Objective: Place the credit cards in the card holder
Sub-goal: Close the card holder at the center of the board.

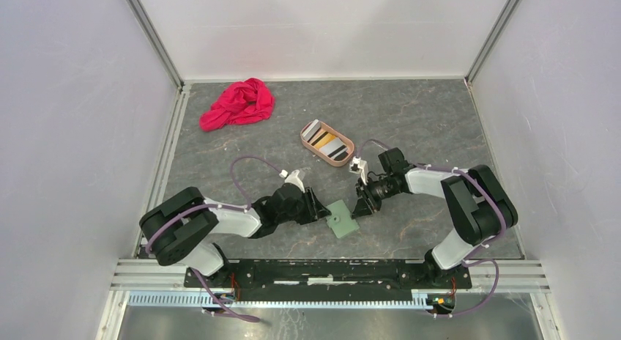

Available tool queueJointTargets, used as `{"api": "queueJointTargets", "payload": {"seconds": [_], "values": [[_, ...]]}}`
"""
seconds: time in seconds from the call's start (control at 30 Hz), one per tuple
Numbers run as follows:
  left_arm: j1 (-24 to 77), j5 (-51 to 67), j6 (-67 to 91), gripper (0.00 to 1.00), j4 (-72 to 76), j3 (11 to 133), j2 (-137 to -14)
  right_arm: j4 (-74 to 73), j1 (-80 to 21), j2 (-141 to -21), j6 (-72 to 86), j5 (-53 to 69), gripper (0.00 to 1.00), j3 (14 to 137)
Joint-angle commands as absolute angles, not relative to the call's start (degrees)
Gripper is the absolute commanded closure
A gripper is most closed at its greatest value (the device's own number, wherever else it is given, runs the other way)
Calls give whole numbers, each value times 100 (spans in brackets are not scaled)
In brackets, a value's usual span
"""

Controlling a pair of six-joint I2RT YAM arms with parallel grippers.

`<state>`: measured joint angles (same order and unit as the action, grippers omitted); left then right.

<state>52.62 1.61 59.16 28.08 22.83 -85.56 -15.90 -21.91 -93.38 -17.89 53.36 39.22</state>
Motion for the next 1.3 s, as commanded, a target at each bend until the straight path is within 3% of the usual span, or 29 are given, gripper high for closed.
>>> {"api": "queueJointTargets", "payload": {"seconds": [0.0, 0.17, 0.37, 0.53, 0.8, 1.0, 1.07, 1.13, 1.17, 1.27], "values": [[5090, 31, 6054, 56, 3079, 2528, -8797, -1414, -2344, -9177, -1652, 5506, 72, 3686], [4913, 309, 5828, 61, 3019, 2772, -9075, -941, -2357, -8991, -1260, 5655, 73, 3430], [4739, 745, 5575, 67, 3034, 3162, -9594, -822, -2342, -8777, -1182, 5723, 62, 3401], [4542, 903, 5220, 70, 2923, 3473, -9789, -1229, -2066, -8628, -1612, 5373, 60, 3609], [4470, 108, 3772, 68, 1326, 3844, -8161, -1951, -1666, -7934, -2829, 5730, 60, 4006], [4557, 57, 3233, 59, 410, 3799, -6840, -2292, -2017, -7756, -4287, 5858, 58, 4277], [4732, -56, 3348, 58, -51, 3974, -6814, -2042, -2081, -7861, -4057, 5366, 63, 4379], [5226, -660, 3400, 57, -471, 4190, -6920, -1627, -2016, -8262, -2808, 5082, 78, 4595], [5533, -1040, 3401, 56, -621, 4322, -7001, -1641, -2007, -8590, -2447, 5317, 85, 4715], [6274, -1956, 3278, 55, -978, 4800, -7441, -2046, -2032, -9368, -1965, 6220, 91, 5025]]}}
